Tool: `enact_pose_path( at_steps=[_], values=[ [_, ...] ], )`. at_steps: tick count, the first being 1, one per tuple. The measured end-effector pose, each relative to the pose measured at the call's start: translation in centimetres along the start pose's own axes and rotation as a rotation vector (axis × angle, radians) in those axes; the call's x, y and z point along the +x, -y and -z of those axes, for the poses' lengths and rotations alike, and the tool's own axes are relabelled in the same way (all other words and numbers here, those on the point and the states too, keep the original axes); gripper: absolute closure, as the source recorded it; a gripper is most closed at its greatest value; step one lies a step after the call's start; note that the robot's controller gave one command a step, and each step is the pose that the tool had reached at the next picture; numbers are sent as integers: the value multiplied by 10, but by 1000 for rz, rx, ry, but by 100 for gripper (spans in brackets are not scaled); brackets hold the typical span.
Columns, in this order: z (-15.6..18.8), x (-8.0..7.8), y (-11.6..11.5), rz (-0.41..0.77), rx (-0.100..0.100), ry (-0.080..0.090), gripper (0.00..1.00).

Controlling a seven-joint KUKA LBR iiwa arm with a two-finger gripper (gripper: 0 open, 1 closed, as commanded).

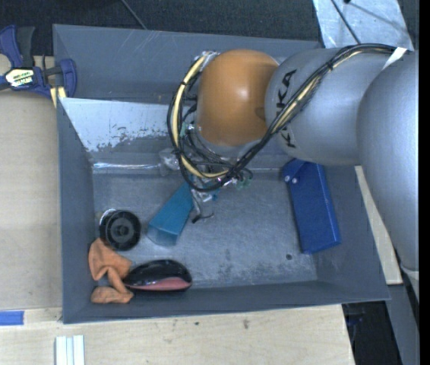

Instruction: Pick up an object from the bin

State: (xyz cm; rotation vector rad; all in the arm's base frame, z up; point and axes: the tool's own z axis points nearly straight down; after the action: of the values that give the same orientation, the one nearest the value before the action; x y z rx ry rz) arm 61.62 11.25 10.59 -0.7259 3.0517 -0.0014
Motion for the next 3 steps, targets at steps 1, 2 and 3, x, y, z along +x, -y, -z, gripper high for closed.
enact_pose_path(
  at_steps=[1, 2, 3],
  values=[
    [-37, -5, -3, 127, -3, -4, 0],
    [-32, -12, 0, 138, -5, -4, 100],
    [-32, -12, 0, 138, -5, -4, 100]
  ],
)
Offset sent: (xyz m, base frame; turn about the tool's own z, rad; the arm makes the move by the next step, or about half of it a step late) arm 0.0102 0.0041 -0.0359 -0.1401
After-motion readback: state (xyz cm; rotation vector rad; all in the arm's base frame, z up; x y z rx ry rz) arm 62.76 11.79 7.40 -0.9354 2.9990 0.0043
